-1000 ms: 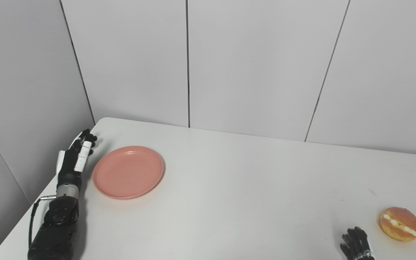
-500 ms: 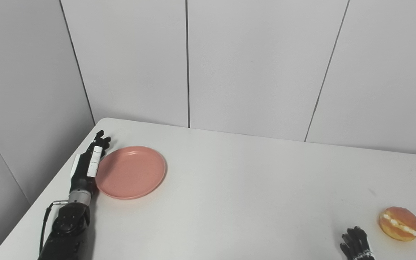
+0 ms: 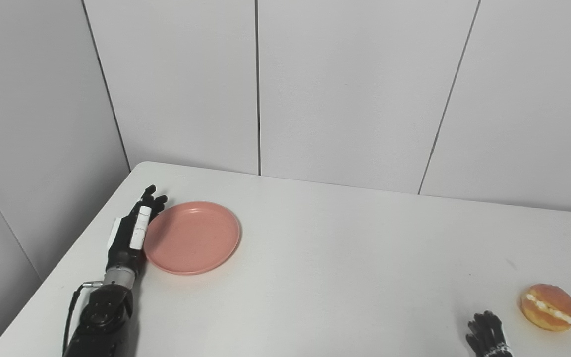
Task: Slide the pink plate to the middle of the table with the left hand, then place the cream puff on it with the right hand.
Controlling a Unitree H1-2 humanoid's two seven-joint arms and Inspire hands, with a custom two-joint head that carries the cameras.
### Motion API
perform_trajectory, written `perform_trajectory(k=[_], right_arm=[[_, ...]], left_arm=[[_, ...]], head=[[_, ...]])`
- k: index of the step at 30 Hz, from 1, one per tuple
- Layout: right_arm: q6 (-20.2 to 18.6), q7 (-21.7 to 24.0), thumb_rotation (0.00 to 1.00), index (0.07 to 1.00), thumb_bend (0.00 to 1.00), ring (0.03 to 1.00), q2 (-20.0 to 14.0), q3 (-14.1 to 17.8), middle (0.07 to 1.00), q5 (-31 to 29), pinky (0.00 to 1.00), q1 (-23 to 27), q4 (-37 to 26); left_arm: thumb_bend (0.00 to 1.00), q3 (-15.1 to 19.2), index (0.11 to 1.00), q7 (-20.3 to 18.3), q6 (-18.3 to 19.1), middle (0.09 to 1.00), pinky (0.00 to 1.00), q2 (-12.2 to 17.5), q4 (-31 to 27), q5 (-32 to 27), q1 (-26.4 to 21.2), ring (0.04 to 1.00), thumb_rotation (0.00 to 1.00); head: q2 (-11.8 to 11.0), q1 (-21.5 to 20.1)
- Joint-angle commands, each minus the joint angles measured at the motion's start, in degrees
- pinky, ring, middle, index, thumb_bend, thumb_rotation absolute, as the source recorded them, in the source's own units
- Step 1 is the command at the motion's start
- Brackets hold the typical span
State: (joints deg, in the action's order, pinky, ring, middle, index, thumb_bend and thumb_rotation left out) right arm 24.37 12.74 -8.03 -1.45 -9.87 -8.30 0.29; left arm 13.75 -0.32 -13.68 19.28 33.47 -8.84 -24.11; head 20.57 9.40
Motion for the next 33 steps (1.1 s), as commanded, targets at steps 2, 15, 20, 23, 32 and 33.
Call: perform_trajectory(k=[2,15,20,23,32,33], right_arm=[[-3.7,-0.3,1.0,1.0,0.91,0.988,-0.3,-0.4,0.985,1.7,1.0,-2.2,4.1],[-2.9,-0.4,1.0,1.0,0.91,0.985,-0.2,-0.8,0.984,2.7,1.0,-2.2,4.0],[-2.8,-0.5,1.0,1.0,0.91,0.987,-0.2,-0.9,0.986,3.3,1.0,-2.2,3.8],[-2.7,-0.6,1.0,1.0,0.92,0.986,-0.2,-1.0,0.986,3.9,1.0,-2.2,3.7],[-1.7,-0.7,1.0,1.0,0.92,0.986,-0.5,-1.4,0.984,4.5,1.0,-2.0,4.0],[-1.6,-0.8,1.0,1.0,0.92,0.983,-0.6,-1.5,0.982,4.7,1.0,-2.0,4.0]], left_arm=[[0.9,-0.4,0.895,0.4,0.1,0.844,0.9,-0.9,-0.7,0.3,0.6,0.883,0.97],[0.94,-0.4,0.886,0.3,1.6,0.843,0.86,-3.2,-2.5,-1.0,0.3,0.873,0.96],[0.92,-1.2,0.876,0.2,2.4,0.843,0.88,-4.5,-3.3,-0.7,-0.1,0.879,0.96],[0.91,-1.5,0.875,0.6,3.1,0.841,0.88,-5.6,-4.0,-0.5,-0.3,0.876,0.97],[0.93,-2.6,0.9,0.8,3.9,0.84,0.9,-7.5,-4.6,0.0,-0.2,0.879,0.97],[0.93,-2.7,0.897,0.9,4.2,0.835,0.9,-7.8,-5.0,0.0,0.0,0.874,0.97]], head=[[0.1,-0.1],[0.1,-0.9],[0.2,-1.1],[0.3,-1.3],[0.3,-1.5],[0.4,-1.6]])
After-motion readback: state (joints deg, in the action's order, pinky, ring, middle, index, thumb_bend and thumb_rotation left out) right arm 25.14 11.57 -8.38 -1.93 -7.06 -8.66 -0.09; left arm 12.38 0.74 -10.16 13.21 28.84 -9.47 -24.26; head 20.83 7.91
